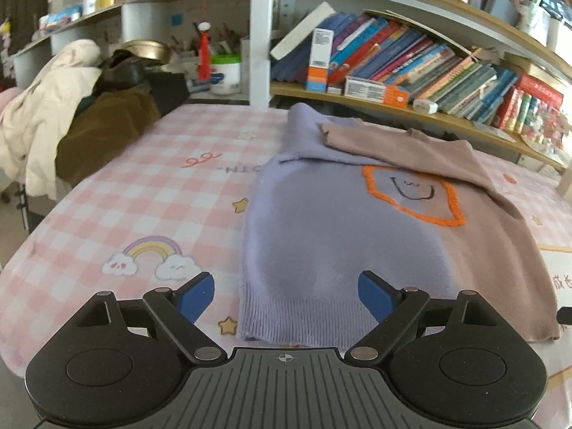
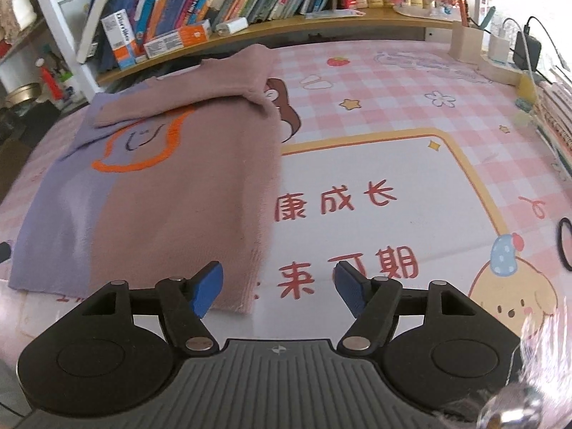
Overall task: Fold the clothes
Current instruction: 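Move the right gripper to the pink side edge of the sweater, then grasp the pink side edge with the right gripper while the left grasps the lavender hem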
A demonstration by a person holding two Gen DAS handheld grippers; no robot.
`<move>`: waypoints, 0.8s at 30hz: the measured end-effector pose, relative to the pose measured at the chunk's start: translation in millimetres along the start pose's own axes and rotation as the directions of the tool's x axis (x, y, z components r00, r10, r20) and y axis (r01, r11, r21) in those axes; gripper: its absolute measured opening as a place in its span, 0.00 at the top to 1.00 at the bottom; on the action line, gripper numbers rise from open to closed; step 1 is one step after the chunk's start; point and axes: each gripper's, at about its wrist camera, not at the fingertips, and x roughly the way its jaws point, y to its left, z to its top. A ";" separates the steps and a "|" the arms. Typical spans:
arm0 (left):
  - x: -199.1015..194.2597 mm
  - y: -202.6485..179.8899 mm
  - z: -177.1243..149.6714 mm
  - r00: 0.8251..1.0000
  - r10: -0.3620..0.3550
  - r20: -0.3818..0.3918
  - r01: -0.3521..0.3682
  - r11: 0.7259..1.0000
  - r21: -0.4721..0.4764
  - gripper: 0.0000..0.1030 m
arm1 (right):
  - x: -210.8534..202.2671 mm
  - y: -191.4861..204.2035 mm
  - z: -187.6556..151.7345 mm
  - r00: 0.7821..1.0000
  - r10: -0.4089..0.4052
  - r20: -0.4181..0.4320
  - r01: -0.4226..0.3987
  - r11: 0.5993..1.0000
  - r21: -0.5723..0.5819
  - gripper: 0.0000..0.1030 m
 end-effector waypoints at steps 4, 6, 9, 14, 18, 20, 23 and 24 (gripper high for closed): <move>8.8 2.9 1.9 1.000 -0.002 -0.020 0.002 1.000 0.006 0.11 | 5.1 -3.8 3.0 1.000 0.030 -0.006 -0.030 0.999 0.036 0.33; 13.6 4.4 3.1 0.999 0.014 -0.035 -0.014 1.000 0.010 0.11 | 8.7 -4.0 6.3 0.999 0.027 -0.021 -0.026 0.998 0.054 0.33; 21.2 10.5 8.3 0.994 0.087 -0.070 -0.087 0.996 0.003 0.11 | 14.0 -3.2 9.8 0.999 0.025 -0.036 -0.023 0.997 0.068 0.35; 29.4 34.2 14.9 0.991 0.080 -0.104 -0.089 0.993 -0.083 0.14 | 19.1 -2.5 14.9 0.997 0.064 -0.036 -0.060 0.993 0.098 0.50; 37.4 41.0 16.2 0.990 0.053 -0.128 -0.068 0.991 -0.115 0.22 | 23.5 -1.4 20.8 0.997 0.068 -0.037 -0.064 0.992 0.109 0.70; 41.3 41.4 16.2 0.990 0.036 -0.138 -0.052 0.992 -0.117 0.33 | 25.2 -1.6 22.8 0.997 0.064 -0.035 -0.059 0.991 0.120 0.72; 47.7 42.1 15.1 0.987 0.015 -0.161 -0.034 0.992 -0.121 0.54 | 27.3 -1.2 24.4 0.998 0.057 -0.030 -0.053 0.990 0.128 0.75; 50.4 42.7 14.7 0.985 0.007 -0.172 -0.029 0.992 -0.124 0.61 | 27.8 -0.5 25.0 0.998 0.054 -0.029 -0.050 0.991 0.127 0.76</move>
